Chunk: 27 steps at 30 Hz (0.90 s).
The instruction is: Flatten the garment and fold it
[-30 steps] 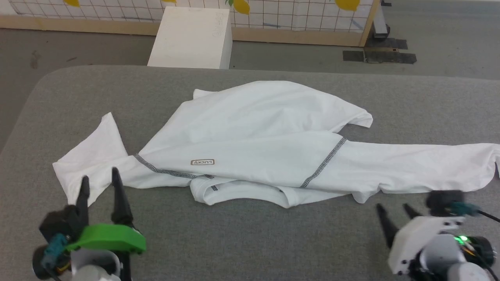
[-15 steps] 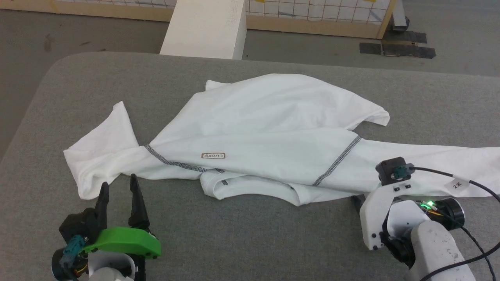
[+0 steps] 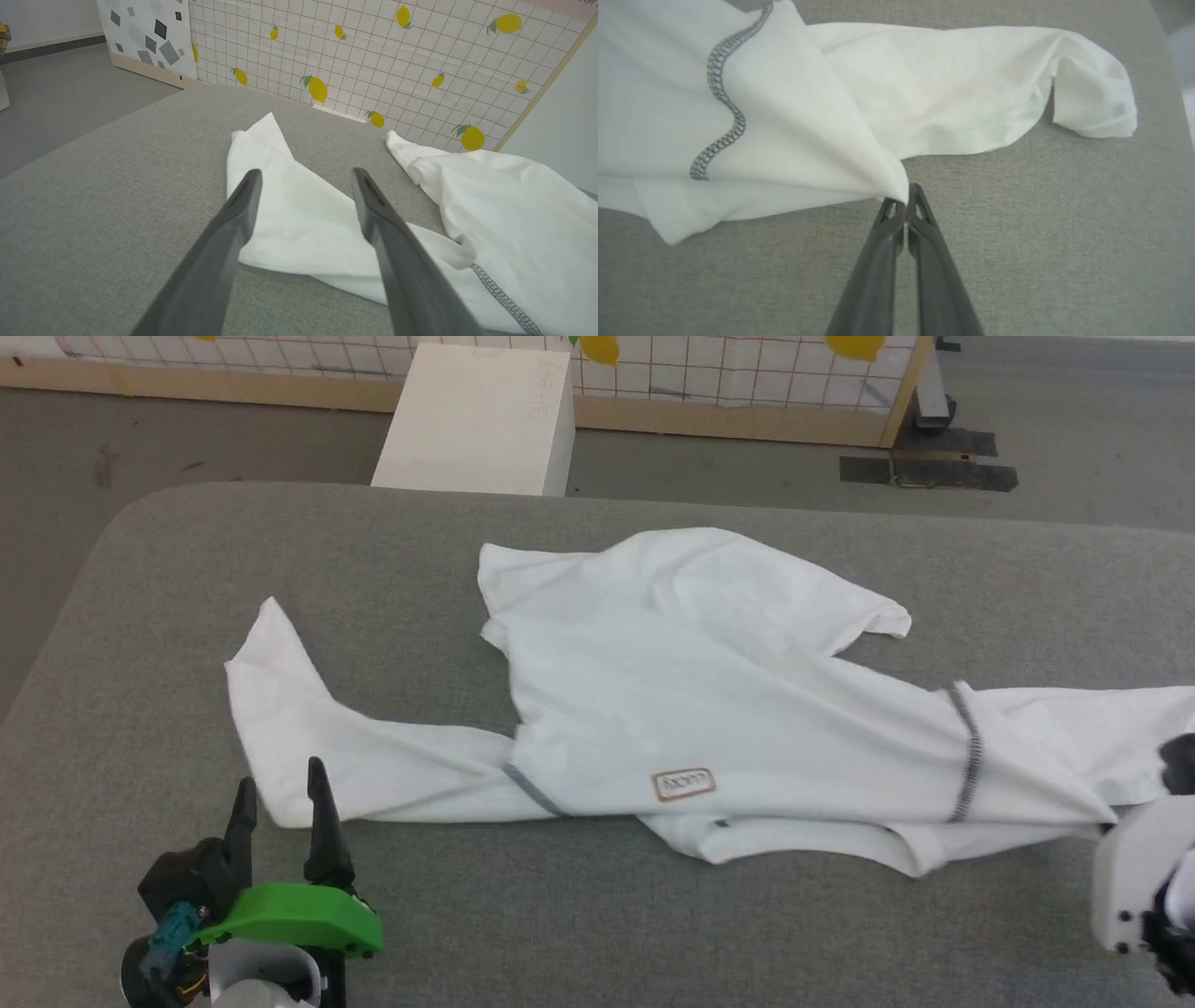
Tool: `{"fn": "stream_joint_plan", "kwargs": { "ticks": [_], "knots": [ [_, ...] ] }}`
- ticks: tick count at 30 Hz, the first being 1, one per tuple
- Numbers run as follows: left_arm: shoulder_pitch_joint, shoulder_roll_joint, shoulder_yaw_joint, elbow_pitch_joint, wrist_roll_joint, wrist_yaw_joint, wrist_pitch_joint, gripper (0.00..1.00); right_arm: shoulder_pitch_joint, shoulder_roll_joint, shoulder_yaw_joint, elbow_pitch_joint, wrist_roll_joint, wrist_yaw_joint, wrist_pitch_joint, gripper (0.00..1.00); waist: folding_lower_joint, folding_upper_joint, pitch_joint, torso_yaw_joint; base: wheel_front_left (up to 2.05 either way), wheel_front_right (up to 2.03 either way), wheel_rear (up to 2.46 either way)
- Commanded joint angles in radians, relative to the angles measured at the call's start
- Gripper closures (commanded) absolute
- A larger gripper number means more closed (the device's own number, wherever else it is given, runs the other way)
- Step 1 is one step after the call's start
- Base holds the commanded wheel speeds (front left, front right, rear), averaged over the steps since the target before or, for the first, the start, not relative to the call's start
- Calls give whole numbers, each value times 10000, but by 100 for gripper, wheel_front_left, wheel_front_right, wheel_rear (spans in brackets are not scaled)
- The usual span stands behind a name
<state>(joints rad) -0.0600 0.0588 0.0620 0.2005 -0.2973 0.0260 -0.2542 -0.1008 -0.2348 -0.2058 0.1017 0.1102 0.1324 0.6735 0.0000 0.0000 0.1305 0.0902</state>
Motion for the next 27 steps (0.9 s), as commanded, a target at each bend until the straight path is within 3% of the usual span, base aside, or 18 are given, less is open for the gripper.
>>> {"fn": "stream_joint_plan", "kwargs": {
  "ticks": [1,3,4,5,10,15,21,27],
  "knots": [
    [83,-38,23,45,2,-26,-75,0,213,-157,-438,-153,37,-17,172,100,0,0,-69,-132,0,0,0],
    [68,-40,-48,121,16,-63,-75,0,386,-262,-903,-214,-96,-17,302,100,0,0,-86,-154,0,0,0],
    [54,-41,-83,162,18,-73,-75,0,416,-104,-1154,-264,-81,-17,281,58,0,0,-114,-159,0,0,0],
    [46,-42,-100,187,15,-76,-75,0,443,25,-1263,-354,-77,-17,210,0,0,0,-133,-163,0,0,0],
    [14,-46,-153,264,-35,-106,-75,0,693,1166,-1374,-1574,115,-17,-599,0,0,0,-219,-154,0,0,0],
    [31,-47,-205,316,-28,-126,-76,0,1611,1688,-222,-2583,395,-17,-770,0,0,0,-324,-174,0,0,0],
    [63,-35,-279,373,-26,-155,-76,0,2199,1817,880,-2095,309,-17,269,0,0,0,-317,-306,0,0,0],
    [-63,3,-358,401,-45,-169,-72,0,1288,1837,1103,-1021,-303,-17,-17,0,0,0,-172,-320,0,0,0]
  ]
}}
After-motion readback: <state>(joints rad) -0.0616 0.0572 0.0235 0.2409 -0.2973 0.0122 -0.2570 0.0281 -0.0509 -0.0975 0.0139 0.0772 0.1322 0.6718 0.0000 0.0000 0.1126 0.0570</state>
